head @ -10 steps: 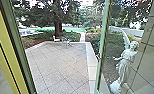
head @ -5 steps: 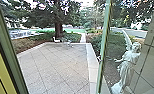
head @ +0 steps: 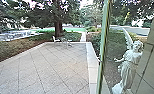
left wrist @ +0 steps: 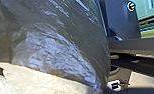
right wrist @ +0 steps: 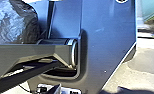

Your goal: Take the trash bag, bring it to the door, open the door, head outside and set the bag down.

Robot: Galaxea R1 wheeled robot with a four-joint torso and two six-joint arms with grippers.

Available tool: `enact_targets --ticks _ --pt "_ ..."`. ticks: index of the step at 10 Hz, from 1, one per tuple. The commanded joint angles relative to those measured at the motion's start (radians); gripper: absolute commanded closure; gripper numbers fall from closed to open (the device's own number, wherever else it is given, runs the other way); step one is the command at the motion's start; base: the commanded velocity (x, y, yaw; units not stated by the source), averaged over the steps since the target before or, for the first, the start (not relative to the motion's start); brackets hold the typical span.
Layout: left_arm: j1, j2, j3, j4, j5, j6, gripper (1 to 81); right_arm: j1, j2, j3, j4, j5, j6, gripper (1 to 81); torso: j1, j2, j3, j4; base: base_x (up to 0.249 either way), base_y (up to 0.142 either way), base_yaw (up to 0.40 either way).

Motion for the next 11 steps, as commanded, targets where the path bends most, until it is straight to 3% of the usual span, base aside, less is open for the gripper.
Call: enact_targets --ticks 1,11 --pt "-0.045 -0.001 0.008 0.005 0.066 0.003 81.1 0.05 0.016 0.004 -0.001 -0.049 -0.002 1.0 0.0 -0.001 0.0 0.0 0.088 0.0 0.0" --pt "-0.045 0.0 0.008 0.005 0.064 0.003 81.1 0.046 0.016 0.001 -0.001 -0.049 -0.002 1.0 0.0 0.0 0.0 0.0 0.088 0.0 0.0"
